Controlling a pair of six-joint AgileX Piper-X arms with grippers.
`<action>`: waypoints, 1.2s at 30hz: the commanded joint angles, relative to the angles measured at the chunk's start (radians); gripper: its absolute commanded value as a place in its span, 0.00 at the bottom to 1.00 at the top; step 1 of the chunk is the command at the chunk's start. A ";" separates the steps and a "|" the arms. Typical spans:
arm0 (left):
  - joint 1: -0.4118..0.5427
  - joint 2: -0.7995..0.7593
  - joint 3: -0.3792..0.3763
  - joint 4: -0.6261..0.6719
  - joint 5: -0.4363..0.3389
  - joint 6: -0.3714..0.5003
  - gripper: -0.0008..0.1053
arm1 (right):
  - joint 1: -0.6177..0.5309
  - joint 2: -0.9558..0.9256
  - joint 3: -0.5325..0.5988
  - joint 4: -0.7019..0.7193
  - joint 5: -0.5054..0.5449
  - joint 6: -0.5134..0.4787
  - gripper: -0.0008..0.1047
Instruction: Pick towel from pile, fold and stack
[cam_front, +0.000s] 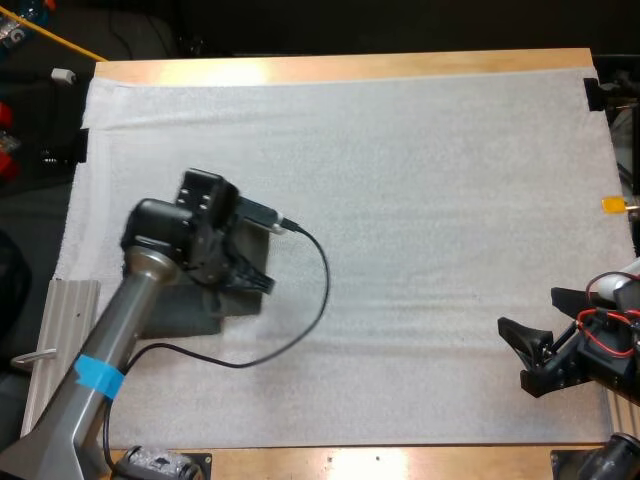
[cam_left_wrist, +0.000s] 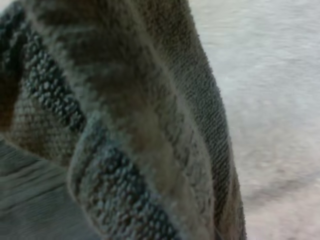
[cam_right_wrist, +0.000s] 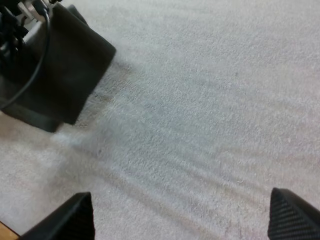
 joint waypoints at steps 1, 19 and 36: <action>0.030 -0.006 0.000 0.009 0.008 0.021 0.01 | -0.007 -0.004 -0.005 0.002 0.004 -0.010 0.66; 0.411 0.058 0.113 -0.002 0.072 0.120 0.01 | -0.007 -0.004 -0.005 0.002 0.004 0.001 0.66; 0.421 0.058 0.109 -0.039 -0.110 0.070 0.59 | -0.007 -0.004 -0.005 0.002 -0.002 0.006 0.66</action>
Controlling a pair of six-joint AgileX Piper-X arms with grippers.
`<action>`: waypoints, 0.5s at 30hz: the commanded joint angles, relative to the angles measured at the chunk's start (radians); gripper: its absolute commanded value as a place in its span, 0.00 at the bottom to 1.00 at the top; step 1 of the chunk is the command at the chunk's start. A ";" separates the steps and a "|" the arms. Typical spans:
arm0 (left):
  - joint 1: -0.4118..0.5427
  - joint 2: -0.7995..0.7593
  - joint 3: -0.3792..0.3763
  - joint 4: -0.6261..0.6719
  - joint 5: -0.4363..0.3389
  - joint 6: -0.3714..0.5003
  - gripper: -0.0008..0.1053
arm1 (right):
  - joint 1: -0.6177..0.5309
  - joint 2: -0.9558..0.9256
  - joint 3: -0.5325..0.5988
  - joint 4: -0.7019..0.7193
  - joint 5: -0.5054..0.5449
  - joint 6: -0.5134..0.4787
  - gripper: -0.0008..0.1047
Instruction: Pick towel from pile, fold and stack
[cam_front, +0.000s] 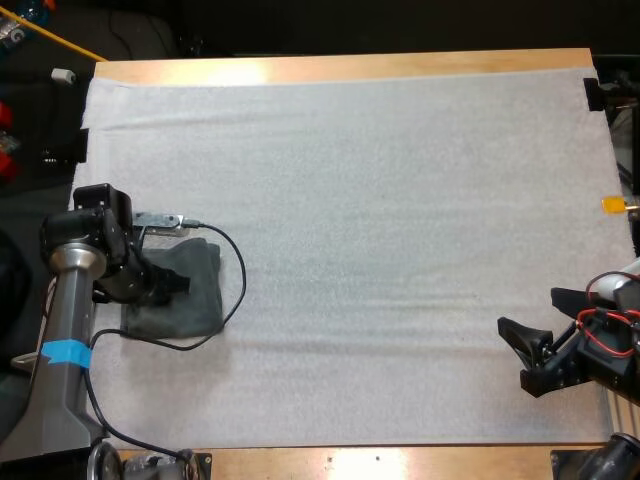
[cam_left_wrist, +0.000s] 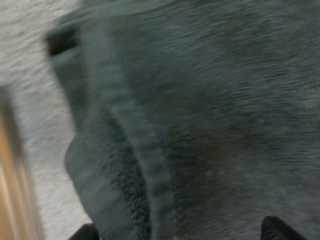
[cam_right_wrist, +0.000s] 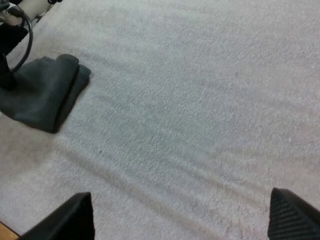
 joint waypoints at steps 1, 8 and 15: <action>-0.001 -0.002 -0.009 -0.001 -0.046 -0.022 0.59 | -0.007 -0.004 -0.005 0.002 -0.007 0.004 0.66; -0.001 -0.021 -0.030 0.040 -0.070 -0.060 0.59 | -0.007 -0.002 -0.005 -0.006 -0.068 0.019 0.66; -0.001 -0.032 -0.003 0.054 0.092 -0.084 0.59 | -0.007 0.009 -0.005 -0.099 -0.203 0.069 0.66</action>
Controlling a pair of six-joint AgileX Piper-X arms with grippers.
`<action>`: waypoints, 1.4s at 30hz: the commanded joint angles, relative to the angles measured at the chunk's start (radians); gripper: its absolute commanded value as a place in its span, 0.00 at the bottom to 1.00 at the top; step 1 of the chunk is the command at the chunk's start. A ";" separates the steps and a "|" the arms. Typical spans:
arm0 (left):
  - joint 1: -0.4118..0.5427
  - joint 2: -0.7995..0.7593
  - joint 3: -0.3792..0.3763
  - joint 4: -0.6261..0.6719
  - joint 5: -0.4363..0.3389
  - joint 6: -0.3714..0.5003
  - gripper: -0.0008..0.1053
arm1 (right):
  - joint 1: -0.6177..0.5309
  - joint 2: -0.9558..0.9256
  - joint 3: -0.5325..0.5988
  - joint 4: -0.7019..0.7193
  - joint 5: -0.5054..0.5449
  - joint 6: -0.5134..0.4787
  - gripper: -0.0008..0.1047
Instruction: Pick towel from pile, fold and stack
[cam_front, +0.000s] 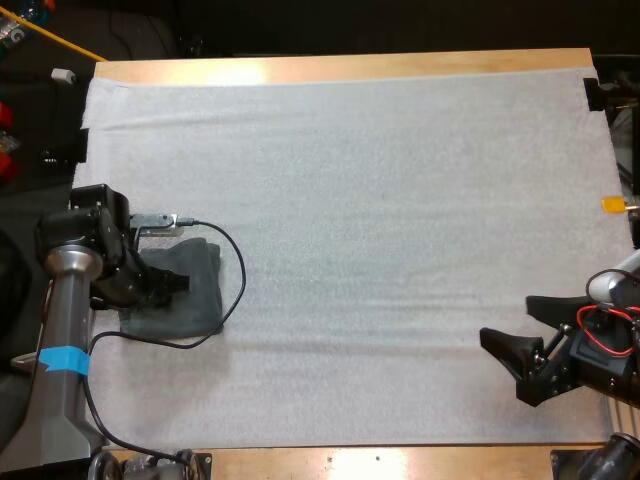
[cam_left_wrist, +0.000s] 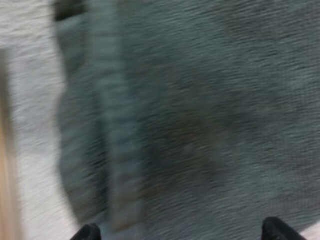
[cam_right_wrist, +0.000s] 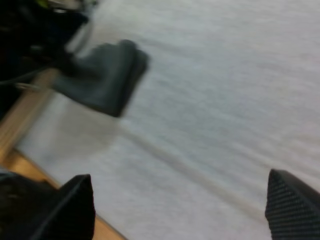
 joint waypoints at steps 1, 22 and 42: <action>-0.001 -0.007 0.021 -0.031 0.023 -0.011 0.59 | -0.007 0.011 -0.005 -0.034 -0.027 0.006 0.66; -0.001 0.122 0.126 -0.216 0.022 -0.022 0.59 | -0.007 0.088 -0.004 -0.068 -0.065 0.023 0.66; -0.003 0.233 0.017 -0.419 0.067 -0.088 0.59 | -0.007 0.088 -0.004 -0.132 -0.067 0.023 0.66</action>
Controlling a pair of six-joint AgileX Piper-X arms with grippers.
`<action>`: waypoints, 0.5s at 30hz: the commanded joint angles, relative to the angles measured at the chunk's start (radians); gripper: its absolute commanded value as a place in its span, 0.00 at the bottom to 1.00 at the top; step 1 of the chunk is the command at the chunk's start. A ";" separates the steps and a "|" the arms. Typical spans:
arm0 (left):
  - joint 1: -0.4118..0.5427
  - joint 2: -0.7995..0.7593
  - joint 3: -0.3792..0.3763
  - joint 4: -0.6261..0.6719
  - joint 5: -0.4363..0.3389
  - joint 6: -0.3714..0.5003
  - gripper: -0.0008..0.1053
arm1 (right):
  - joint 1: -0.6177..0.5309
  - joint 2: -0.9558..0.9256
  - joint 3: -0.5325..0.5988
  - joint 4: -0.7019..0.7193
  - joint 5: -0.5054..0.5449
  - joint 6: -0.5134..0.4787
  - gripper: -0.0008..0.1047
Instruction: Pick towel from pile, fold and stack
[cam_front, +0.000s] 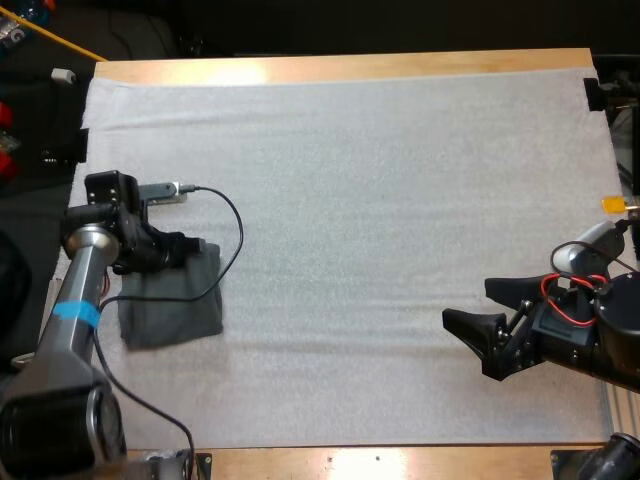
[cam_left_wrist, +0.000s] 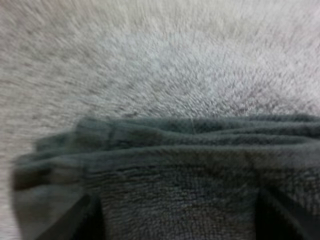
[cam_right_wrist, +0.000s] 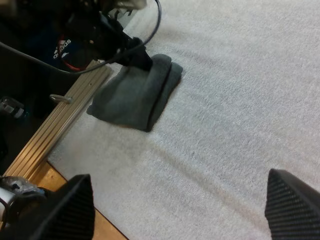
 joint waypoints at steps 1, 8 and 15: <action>-0.003 0.024 -0.004 0.003 0.015 -0.010 0.59 | -0.007 -0.001 -0.004 -0.012 -0.011 -0.001 0.66; -0.003 0.066 -0.014 0.032 0.100 -0.010 0.59 | -0.007 -0.001 -0.004 -0.012 -0.011 -0.001 0.66; -0.003 0.011 -0.105 0.133 0.101 0.000 0.59 | -0.007 -0.001 -0.004 -0.012 -0.011 -0.001 0.66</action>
